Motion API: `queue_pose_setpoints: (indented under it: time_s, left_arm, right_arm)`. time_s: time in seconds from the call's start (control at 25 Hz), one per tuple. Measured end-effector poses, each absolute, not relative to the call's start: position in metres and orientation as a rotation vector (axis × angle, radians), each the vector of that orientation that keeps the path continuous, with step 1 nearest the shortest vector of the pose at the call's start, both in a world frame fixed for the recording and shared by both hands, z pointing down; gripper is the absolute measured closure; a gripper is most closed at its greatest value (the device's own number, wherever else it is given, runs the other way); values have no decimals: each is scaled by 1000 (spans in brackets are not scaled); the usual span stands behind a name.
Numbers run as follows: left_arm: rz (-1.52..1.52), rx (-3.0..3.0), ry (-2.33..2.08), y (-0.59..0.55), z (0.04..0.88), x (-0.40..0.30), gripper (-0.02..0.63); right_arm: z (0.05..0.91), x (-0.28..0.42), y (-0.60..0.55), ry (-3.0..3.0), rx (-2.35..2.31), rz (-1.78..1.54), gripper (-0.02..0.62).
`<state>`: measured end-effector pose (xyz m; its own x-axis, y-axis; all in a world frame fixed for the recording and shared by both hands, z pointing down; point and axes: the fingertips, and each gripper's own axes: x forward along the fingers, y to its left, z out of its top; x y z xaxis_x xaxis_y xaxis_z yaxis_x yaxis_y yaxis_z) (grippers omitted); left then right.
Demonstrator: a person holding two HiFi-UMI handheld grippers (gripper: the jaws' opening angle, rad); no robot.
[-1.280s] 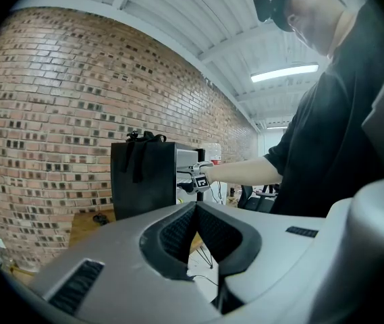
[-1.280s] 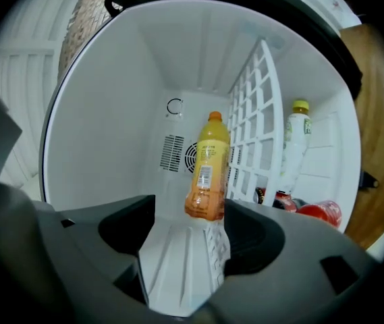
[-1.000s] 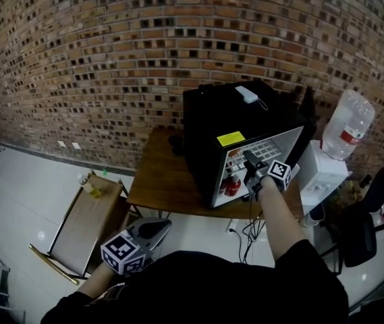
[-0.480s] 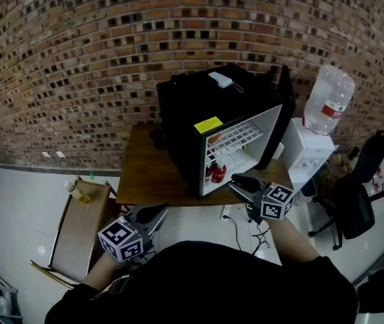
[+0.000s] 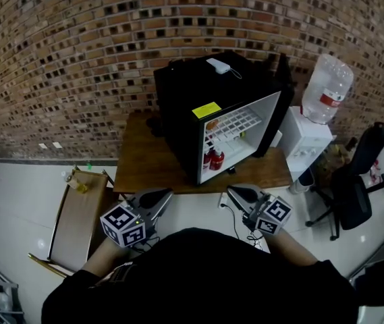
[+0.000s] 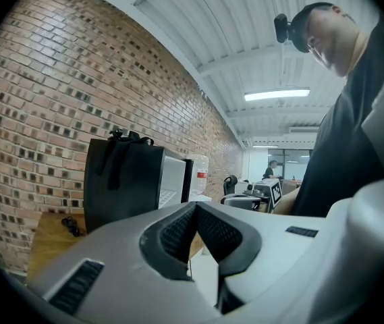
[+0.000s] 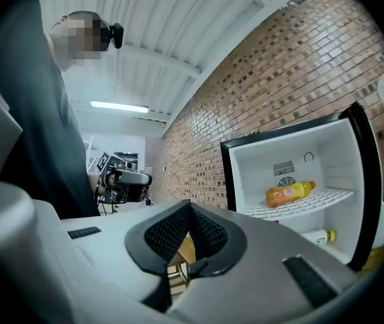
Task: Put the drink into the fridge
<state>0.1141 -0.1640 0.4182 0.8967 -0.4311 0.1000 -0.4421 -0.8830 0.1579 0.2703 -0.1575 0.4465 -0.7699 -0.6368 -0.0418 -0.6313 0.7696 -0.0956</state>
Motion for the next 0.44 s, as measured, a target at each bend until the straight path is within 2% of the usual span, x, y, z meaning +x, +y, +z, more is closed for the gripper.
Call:
queue_pose_setpoints:
  time_s: [0.44]
  left_arm:
    - [92,2881,-700,-170,419,111,611]
  right_arm:
    - [440,273,-167,2935,-1070,-21,607]
